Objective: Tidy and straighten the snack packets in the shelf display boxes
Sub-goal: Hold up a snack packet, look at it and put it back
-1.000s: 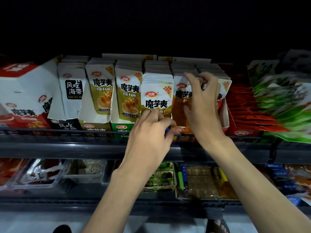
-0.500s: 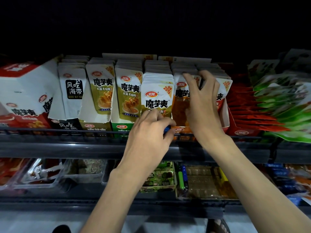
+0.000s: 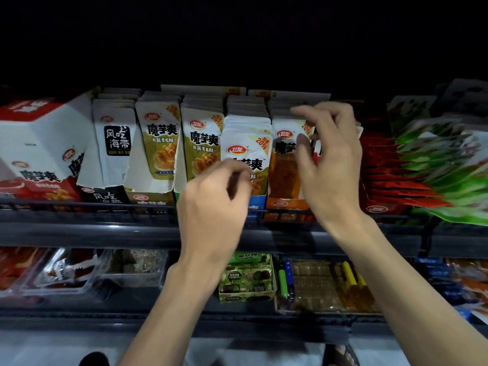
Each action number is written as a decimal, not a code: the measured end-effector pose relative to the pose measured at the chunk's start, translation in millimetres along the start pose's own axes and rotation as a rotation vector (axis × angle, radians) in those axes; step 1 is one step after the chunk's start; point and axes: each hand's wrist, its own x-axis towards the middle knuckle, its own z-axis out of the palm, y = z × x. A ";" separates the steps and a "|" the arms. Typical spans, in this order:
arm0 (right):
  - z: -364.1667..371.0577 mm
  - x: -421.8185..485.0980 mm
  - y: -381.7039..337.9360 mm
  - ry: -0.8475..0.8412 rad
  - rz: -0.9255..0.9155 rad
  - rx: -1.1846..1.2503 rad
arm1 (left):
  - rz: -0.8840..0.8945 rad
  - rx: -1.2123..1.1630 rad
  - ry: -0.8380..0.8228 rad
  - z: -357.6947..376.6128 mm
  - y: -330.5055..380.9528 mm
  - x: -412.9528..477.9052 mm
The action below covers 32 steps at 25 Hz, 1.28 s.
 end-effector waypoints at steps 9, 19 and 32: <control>11.3 -6.2 -19.2 -0.151 -0.131 -0.054 | -0.225 -0.027 0.097 -9.4 -9.0 6.6; 13.4 -7.0 -21.7 -0.244 0.093 0.115 | -0.209 -0.010 0.053 -12.6 -10.4 5.9; -7.5 24.0 -43.3 -0.003 0.282 0.673 | -0.024 -0.403 -0.066 -22.4 5.8 0.9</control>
